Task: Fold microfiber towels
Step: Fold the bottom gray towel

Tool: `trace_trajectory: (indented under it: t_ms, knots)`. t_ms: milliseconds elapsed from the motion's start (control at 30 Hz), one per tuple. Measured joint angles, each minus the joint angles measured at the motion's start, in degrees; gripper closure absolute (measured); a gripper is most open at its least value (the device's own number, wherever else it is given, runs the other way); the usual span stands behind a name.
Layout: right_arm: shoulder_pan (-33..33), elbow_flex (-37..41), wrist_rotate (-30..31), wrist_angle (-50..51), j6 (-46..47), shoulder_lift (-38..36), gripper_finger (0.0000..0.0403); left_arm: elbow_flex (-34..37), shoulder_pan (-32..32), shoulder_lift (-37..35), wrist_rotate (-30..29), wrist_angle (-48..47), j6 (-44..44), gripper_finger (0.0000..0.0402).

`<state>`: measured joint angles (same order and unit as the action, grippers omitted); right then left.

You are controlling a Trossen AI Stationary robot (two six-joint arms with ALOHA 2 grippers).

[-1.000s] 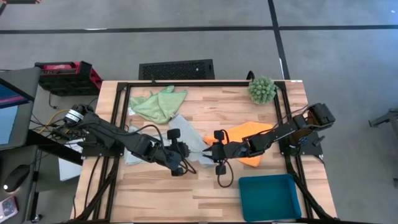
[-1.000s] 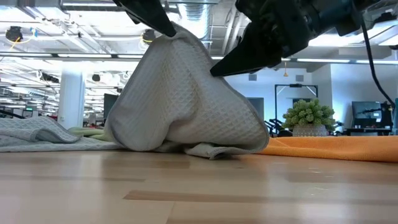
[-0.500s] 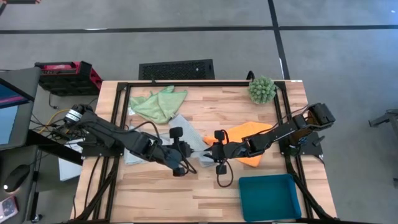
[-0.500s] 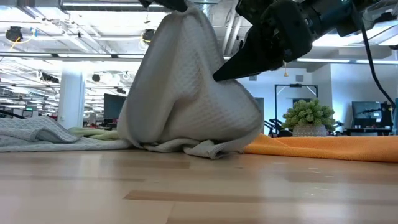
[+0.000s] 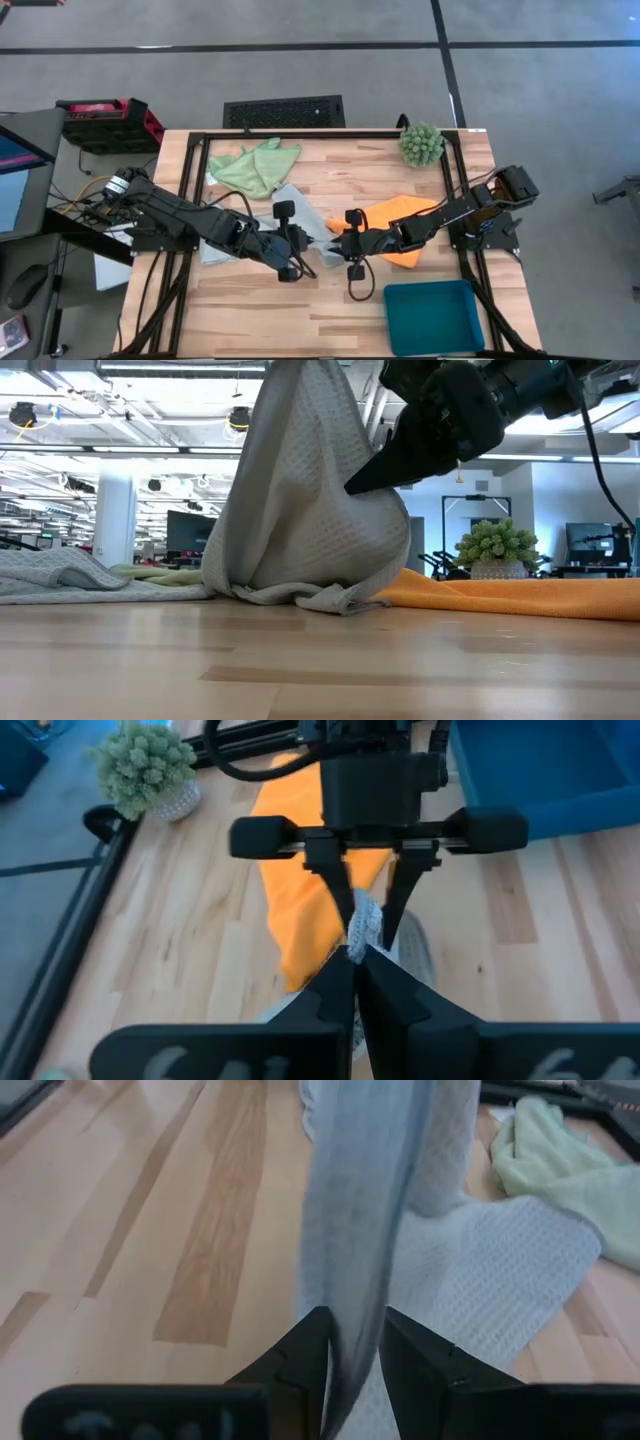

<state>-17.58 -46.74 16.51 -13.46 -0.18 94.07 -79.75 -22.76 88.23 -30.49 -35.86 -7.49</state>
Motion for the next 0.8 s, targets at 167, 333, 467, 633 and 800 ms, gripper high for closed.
trace_trajectory:
  t_ms: [167,333,467,633,800]
  knots:
    - [0.0,0.0,0.0,1.3,0.3,0.0,0.029,-4.3,0.0,0.0,-2.5,-3.9,0.7,0.0401]
    - [0.0,0.0,0.0,1.1,1.2,0.0,0.029,-9.0,0.0,0.0,-6.9,-7.2,0.8,0.0401]
    - [0.0,0.0,0.0,1.1,1.7,0.0,0.029,-12.5,0.0,0.0,-8.0,-10.3,1.7,0.0401]
    - [0.0,0.0,0.0,2.3,1.7,0.0,0.029,-15.1,0.0,0.0,-8.9,-12.0,2.7,0.0401]
    - [0.0,0.0,0.1,4.2,1.8,0.0,0.029,-17.6,0.0,0.0,-9.4,-14.5,2.8,0.0401]
